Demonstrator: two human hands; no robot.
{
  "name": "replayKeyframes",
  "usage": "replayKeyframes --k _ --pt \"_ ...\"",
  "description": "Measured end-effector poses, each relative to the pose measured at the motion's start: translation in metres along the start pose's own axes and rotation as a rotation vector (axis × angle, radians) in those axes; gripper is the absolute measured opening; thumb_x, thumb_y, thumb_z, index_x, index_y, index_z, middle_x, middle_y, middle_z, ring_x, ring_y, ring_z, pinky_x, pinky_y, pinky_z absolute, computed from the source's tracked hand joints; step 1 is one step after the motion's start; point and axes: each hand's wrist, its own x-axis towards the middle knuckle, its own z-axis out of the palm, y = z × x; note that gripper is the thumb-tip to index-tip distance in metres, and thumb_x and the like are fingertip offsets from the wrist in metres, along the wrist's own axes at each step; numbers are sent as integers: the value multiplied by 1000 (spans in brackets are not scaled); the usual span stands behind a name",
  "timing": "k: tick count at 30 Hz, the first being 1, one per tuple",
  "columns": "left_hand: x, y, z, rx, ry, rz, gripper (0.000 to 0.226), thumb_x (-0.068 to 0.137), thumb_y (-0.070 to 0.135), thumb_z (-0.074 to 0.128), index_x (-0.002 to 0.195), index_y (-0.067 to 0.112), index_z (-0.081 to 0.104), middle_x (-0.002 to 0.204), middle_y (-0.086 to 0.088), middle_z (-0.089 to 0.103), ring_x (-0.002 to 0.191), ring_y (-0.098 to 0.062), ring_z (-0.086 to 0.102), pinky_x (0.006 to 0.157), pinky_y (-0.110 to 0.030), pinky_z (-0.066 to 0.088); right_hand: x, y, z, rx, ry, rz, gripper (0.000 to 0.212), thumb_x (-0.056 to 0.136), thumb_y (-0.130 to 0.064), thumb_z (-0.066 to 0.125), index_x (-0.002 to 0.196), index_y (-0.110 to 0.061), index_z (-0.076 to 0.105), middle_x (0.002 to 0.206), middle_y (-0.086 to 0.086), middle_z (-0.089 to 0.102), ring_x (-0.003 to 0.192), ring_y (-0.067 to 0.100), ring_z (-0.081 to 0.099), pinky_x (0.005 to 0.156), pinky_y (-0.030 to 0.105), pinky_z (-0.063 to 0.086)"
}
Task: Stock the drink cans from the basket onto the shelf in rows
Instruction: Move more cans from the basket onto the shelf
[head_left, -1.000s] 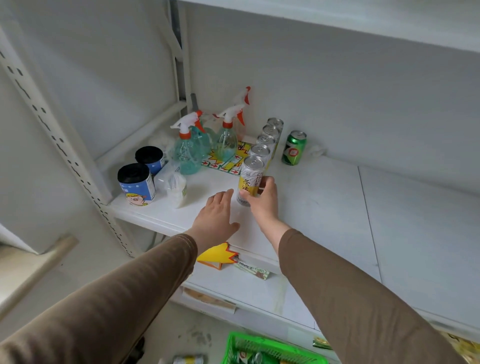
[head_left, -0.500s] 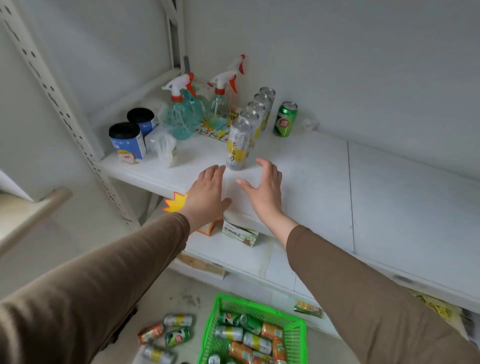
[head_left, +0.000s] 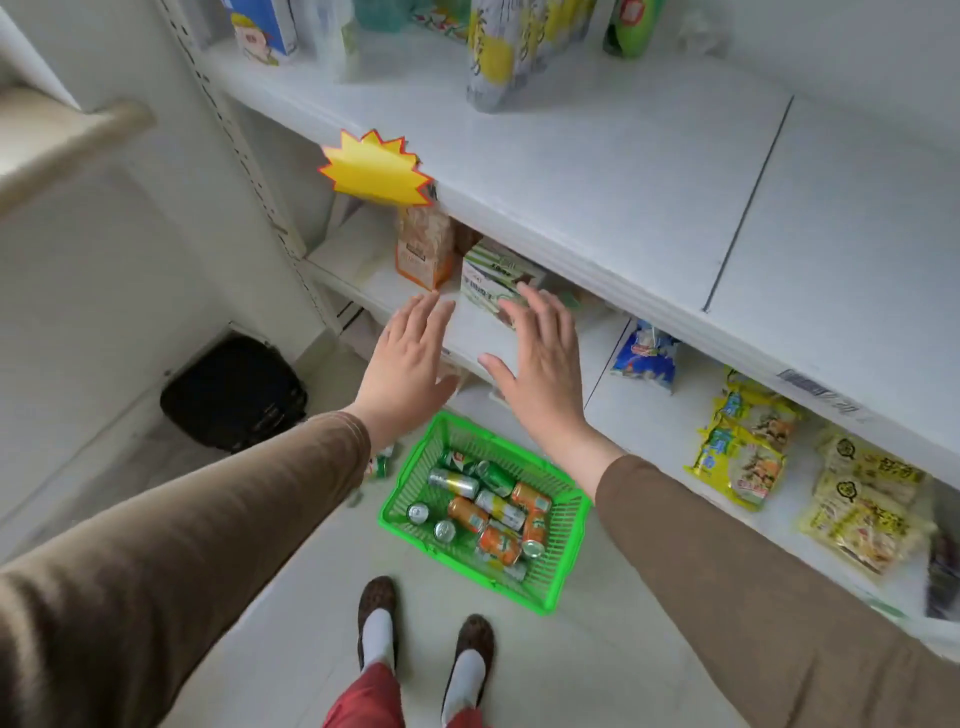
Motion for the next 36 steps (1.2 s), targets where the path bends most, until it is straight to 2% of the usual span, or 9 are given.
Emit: replayKeyframes --k 9,18,23,28,33,36 --pt "-96 -26 149 -6 -236 -112 93 77 36 71 152 12 22 157 -13 26 147 -32 20 120 -47 21 -134 52 127 28 -311 144 68 86 -39 75 144 -18 45 151 3 41 137 29 37 116 42 33" --pt "-165 -76 320 -14 -450 -179 88 84 29 64 155 14 14 160 -11 20 148 -30 14 122 -41 14 -240 102 299 106 -551 238 64 87 -18 74 144 -15 45 143 5 48 130 29 42 110 39 37" --pt "-186 -102 412 -17 -583 -205 87 90 35 56 156 17 2 164 -8 7 151 -26 3 123 -42 9 -292 128 395 122 -747 249 65 88 -15 73 145 -17 43 141 4 48 130 27 41 110 40 39" --pt "-190 -122 476 -26 -608 -234 82 92 35 56 156 17 8 162 -9 13 150 -26 8 123 -41 11 -322 146 480 100 -914 222 68 87 -4 67 148 -19 39 145 3 41 135 28 35 108 45 41" --pt "-195 -138 516 -26 -642 -256 78 94 40 53 156 20 10 162 -8 12 150 -27 9 122 -44 16 -341 151 538 54 -1029 120 82 82 12 54 154 -23 36 151 7 38 144 32 29 109 49 43" --pt "-196 -138 520 -23 -606 -264 74 93 40 55 154 21 17 160 -6 18 148 -27 16 121 -42 19 -343 151 554 25 -1042 97 82 81 12 56 152 -26 38 145 5 44 142 32 32 98 52 51"
